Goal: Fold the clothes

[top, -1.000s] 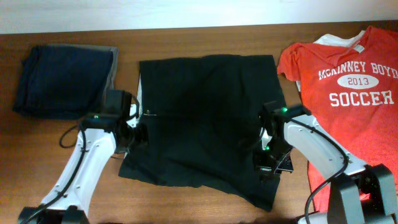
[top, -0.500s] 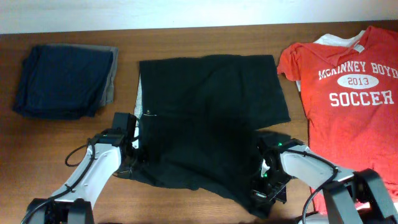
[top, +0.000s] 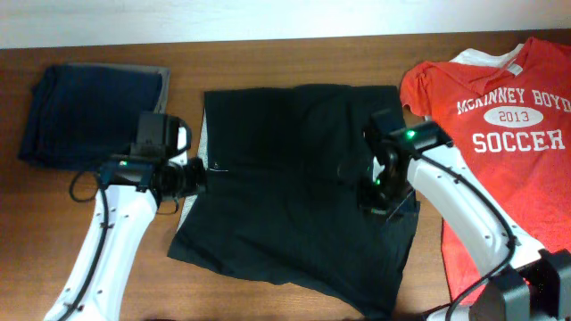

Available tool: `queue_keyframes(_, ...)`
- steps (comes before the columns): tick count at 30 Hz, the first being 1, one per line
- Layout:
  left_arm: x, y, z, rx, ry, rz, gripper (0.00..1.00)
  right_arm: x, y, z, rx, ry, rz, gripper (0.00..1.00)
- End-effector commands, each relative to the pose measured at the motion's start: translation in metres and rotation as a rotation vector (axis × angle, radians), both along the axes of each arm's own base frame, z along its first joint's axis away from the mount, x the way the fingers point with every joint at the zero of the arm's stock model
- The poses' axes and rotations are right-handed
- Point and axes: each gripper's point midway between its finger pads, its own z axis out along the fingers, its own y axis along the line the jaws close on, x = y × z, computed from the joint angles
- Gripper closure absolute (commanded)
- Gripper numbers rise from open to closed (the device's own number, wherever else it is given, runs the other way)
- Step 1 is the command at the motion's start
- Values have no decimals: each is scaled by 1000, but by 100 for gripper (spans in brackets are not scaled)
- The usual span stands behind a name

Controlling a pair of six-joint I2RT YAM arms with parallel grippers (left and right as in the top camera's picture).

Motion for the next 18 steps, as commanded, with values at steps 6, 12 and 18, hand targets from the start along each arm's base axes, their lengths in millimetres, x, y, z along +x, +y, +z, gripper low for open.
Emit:
queue_keyframes(6, -12, -31, -73, -136, 264, -162, 99, 18, -72, -36, -243, -11, -172, 96)
queue_keyframes(12, -2, -31, -96, -128, 285, -158, 100, 17, -110, -83, -242, 37, -296, 96)
queue_keyframes(18, 2, -26, -98, -96, 271, -152, 100, 36, -108, -126, -192, -79, -283, 96)
